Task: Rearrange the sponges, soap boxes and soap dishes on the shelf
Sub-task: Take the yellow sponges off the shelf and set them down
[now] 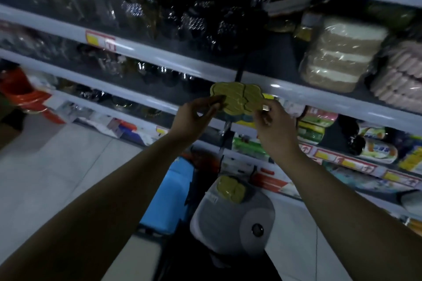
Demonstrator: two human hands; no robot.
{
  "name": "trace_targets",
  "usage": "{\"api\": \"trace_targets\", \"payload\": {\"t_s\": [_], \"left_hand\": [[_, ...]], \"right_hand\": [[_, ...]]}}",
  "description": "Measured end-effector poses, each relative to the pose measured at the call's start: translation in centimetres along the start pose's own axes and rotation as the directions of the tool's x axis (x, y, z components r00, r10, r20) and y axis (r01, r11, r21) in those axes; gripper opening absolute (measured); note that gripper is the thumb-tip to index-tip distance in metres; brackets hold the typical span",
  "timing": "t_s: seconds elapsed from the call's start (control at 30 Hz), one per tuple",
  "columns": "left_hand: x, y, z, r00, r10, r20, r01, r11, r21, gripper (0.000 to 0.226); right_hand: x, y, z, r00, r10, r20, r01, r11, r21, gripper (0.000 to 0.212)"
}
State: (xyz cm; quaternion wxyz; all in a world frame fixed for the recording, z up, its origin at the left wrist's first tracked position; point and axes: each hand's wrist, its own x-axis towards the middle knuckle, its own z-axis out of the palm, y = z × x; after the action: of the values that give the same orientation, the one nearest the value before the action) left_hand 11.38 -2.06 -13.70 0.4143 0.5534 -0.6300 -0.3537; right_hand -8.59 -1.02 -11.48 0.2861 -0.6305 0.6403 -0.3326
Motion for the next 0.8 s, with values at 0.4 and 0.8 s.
{"api": "trace_targets", "payload": {"t_s": [0.4, 0.8], "left_hand": [[-15.1, -10.3, 6.0, 0.769, -0.595, -0.233, 0.594, 0.800, -0.080, 0.076], [-25.4, -22.1, 20.9, 0.432, -0.874, -0.224, 0.875, 0.466, -0.129, 0.070]], "right_hand": [[-4.5, 9.0, 8.5, 0.848, 0.135, 0.512, -0.090, 0.990, -0.112, 0.032], [-9.0, 26.5, 17.4, 0.593, 0.296, 0.749, -0.116, 0.952, -0.284, 0.022]]}}
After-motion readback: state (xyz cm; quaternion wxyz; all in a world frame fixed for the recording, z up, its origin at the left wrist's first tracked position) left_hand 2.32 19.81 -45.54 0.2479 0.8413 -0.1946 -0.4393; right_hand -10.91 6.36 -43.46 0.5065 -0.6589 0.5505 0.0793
